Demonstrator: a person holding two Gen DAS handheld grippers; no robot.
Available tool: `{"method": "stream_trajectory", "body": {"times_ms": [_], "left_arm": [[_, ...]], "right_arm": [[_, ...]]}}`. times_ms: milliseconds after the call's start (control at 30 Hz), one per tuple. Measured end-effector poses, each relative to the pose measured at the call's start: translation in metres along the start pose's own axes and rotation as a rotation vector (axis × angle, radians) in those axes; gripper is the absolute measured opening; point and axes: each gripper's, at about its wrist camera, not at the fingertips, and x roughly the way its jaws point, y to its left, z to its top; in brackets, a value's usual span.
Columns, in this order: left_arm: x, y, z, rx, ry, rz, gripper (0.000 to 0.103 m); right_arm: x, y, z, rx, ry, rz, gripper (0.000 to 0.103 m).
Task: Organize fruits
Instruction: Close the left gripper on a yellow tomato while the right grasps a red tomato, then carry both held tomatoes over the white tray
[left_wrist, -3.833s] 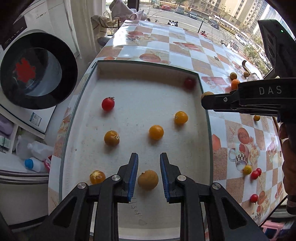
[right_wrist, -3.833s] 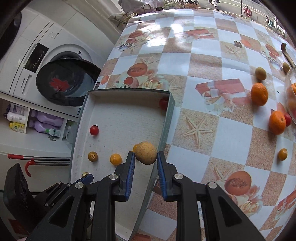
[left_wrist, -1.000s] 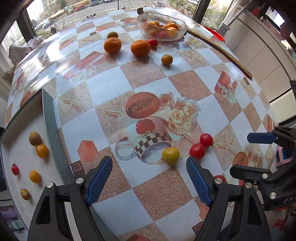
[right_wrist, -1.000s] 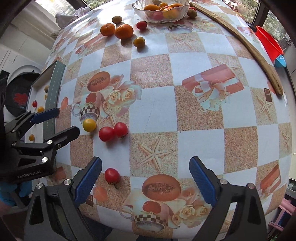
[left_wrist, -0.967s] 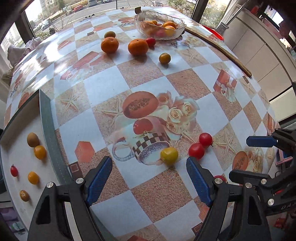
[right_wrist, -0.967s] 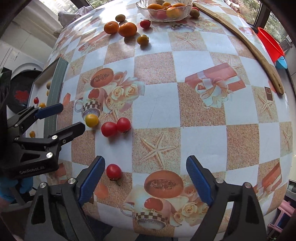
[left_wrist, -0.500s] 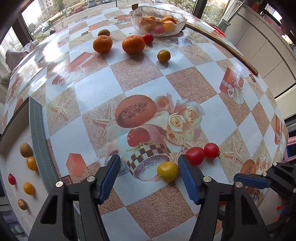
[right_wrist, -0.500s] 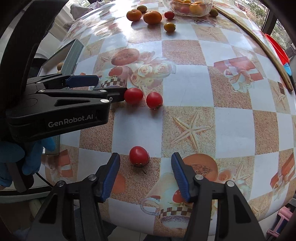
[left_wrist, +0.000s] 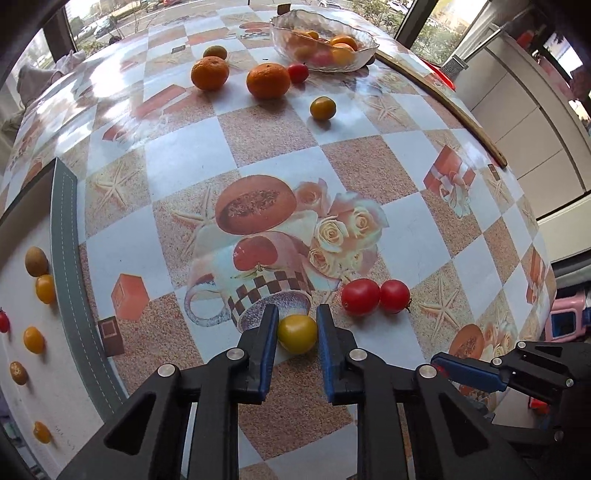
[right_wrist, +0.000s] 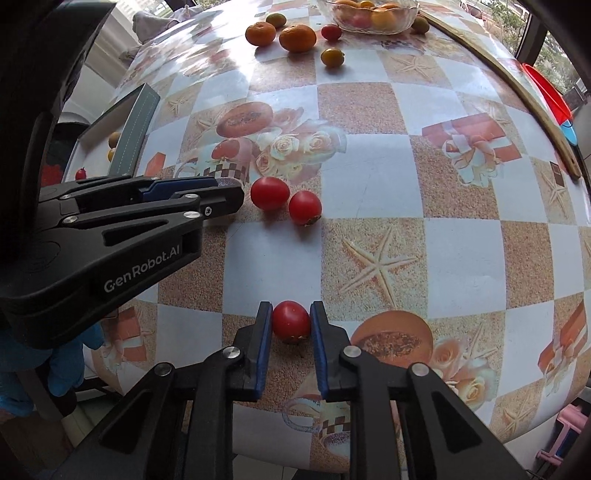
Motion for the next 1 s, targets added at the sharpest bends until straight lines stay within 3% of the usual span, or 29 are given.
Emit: {"method": "stream_trajectory", "body": {"times_ms": [400,1000], "left_arm": [[-0.028,0.025,-0.006,-0.092,-0.041,-0.002,0.022],[-0.064,0.076,-0.020,-0.214,-0.108,0.024,0.022]], "right_arm": [[-0.017,-0.024,0.022,0.118,-0.023,0.034,0.022],[-0.018,0.021,0.062,0.012,-0.024,0.056,0.022]]}}
